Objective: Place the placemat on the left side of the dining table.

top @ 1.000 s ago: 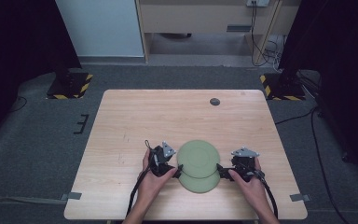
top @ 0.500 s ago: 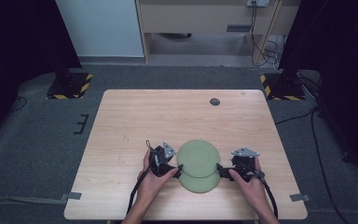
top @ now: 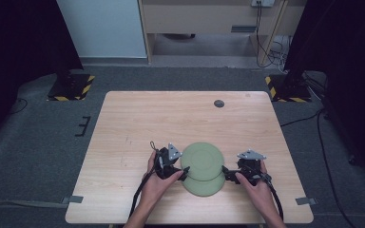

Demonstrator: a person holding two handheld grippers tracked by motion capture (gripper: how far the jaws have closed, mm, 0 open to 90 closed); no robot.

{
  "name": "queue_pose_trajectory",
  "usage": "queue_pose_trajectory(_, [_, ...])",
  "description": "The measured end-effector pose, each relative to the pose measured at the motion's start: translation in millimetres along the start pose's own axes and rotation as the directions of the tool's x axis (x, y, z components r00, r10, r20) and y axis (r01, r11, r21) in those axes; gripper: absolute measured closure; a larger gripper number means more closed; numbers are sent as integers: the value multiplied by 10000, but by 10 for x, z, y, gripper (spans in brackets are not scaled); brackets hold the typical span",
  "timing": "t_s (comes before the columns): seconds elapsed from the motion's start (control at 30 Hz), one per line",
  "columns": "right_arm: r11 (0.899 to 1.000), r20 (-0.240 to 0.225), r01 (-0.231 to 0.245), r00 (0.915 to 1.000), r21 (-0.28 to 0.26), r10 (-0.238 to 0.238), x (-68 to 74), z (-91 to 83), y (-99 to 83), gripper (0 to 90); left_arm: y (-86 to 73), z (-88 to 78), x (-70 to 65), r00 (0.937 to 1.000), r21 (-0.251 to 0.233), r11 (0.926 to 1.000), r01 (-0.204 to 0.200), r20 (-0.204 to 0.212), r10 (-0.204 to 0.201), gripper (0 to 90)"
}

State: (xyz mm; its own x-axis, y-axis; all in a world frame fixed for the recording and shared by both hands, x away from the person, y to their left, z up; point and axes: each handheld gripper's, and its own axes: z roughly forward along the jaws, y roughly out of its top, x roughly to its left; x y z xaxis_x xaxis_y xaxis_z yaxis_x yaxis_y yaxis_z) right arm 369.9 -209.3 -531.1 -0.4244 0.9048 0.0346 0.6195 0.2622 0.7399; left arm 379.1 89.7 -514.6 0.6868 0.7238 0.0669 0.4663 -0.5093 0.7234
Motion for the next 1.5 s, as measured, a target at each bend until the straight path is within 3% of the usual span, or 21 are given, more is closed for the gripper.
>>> queue_pose_trajectory(0.17, [9997,-100,208,9997,110,-207,44,1,-12,47,-56,13,-22,10000,9,10000,-53,-17,53,41])
queue_pose_trajectory(0.57, [9999,-23,133,9999,92,-133,44,33,-2,10,-45,58,12,9999,-53,9999,96,-132,-97,38])
queue_pose_trajectory(0.7, [9999,-19,131,9999,87,-131,39,39,0,9,-41,47,19,9999,-49,9999,111,-61,-111,48])
queue_pose_trajectory(0.87, [9998,-53,158,9999,88,-158,37,24,1,34,16,50,3,9988,-136,9993,356,351,-351,63])
queue_pose_trajectory(1.07, [10000,129,59,9999,-5,-59,-39,-20,-6,48,70,121,9,9977,-31,9987,518,437,-516,62])
queue_pose_trajectory(1.1, [9999,624,-85,9980,-63,89,-102,-40,-10,68,75,135,11,9971,-36,9982,605,474,-603,59])
queue_pose_trajectory(1.2, [9996,769,-274,9966,-89,280,-205,-74,-17,66,84,196,9,9934,43,9960,889,722,-890,53])
queue_pose_trajectory(1.4, [9994,652,-334,9973,58,329,-285,-86,-49,55,109,290,9,9858,224,9910,1321,1016,-1337,48])
queue_pose_trajectory(1.5, [9992,582,-396,9975,100,390,-292,-80,-55,55,103,309,16,9780,282,9845,1729,1139,-1750,49])
